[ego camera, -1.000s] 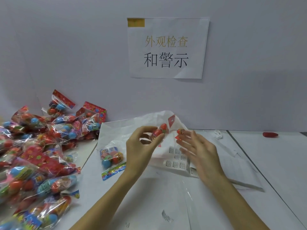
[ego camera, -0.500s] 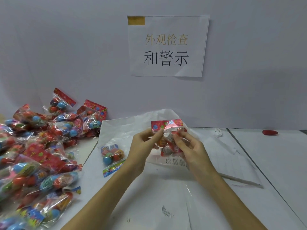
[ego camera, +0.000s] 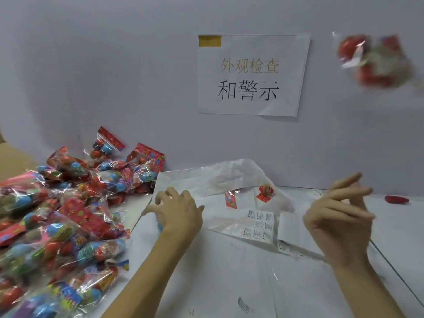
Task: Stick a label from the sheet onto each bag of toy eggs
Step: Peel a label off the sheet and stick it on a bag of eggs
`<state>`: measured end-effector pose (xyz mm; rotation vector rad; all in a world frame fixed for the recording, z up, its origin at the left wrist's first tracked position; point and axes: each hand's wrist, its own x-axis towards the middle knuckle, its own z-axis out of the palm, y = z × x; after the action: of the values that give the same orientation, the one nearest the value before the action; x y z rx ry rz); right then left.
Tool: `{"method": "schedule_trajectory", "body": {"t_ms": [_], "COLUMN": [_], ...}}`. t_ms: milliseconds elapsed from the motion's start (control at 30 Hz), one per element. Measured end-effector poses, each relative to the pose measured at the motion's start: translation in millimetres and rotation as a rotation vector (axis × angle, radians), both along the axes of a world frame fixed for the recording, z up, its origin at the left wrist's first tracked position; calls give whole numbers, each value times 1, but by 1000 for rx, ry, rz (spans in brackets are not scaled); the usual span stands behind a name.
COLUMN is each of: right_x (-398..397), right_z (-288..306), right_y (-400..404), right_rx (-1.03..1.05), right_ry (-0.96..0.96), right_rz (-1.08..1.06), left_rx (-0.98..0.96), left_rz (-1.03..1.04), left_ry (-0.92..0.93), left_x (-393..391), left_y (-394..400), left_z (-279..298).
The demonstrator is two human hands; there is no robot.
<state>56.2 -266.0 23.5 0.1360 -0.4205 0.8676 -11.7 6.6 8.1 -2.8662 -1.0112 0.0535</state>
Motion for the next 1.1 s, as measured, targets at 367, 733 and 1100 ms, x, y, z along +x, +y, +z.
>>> {"method": "schedule_trajectory", "body": {"t_ms": [367,733,1100], "right_x": [-18,-16,-7], "right_z": [-23,-37,-41], "right_y": [61,67,61], "right_rx": [-882,-1293,-1441], "right_ry": [-102,-654,-631], "right_rz": [-198,-740,-834], "left_rx": [-191,-1774,-1513], "left_rz": [-320,-489,-600], "left_ry": [-505,-585,-655], "left_x": [8,17,13], "left_y": [-1,-27,-35], "left_z": [1,-6,-11]}}
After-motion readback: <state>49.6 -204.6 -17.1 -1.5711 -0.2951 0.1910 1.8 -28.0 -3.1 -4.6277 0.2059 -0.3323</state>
